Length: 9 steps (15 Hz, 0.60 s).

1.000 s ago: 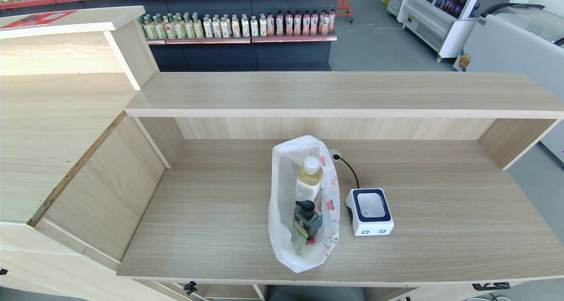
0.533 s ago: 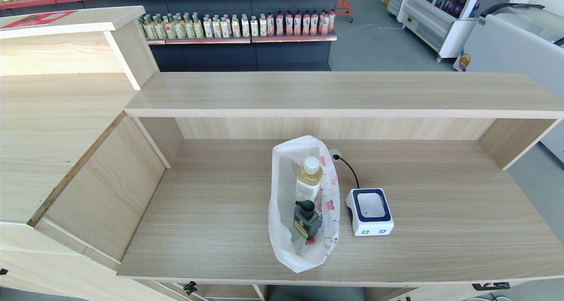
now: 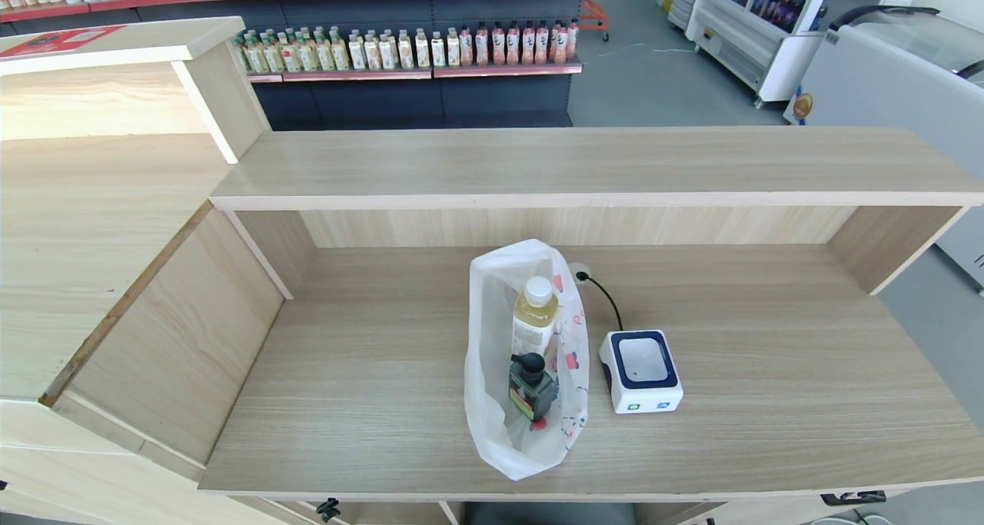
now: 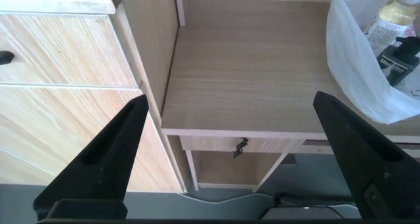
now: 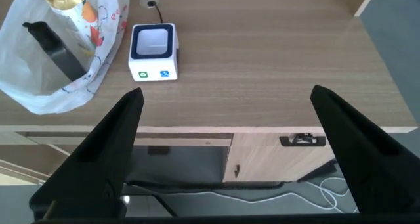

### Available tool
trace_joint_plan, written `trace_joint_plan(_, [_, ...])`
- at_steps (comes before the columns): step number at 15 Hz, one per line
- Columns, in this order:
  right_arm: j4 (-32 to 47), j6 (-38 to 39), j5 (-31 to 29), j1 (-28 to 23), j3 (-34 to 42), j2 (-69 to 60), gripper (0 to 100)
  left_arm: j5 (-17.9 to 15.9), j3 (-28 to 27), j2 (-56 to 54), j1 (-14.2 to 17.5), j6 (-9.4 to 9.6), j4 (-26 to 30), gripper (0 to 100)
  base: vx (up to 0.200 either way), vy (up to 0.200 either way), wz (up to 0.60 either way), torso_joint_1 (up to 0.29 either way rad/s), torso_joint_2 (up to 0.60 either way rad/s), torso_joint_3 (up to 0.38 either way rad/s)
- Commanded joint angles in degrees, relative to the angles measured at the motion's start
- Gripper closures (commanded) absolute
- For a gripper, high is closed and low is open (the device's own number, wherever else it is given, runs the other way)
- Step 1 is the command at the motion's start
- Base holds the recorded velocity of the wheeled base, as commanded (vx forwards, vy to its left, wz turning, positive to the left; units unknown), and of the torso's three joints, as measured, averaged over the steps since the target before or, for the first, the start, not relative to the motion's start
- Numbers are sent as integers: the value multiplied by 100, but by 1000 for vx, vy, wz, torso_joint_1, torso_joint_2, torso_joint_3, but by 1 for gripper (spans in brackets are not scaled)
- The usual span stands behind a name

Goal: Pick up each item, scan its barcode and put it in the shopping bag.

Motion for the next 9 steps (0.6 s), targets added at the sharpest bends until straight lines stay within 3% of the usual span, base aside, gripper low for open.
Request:
trace_joint_plan(1, [4, -3, 1, -2, 1, 24, 0, -1, 1, -2, -1, 7, 4, 0, 0, 0, 0, 0, 0, 0])
trace_joint_plan(5, [4, -3, 1, -2, -8, 24, 0, -1, 1, -2, -1, 95, 13, 0, 0, -200, 0, 10, 1, 6])
trace_joint_plan(9, [4, 23, -8, -2, 1, 24, 0, -1, 1, -2, -1, 68, 13, 0, 0, 0, 0, 0, 0, 0])
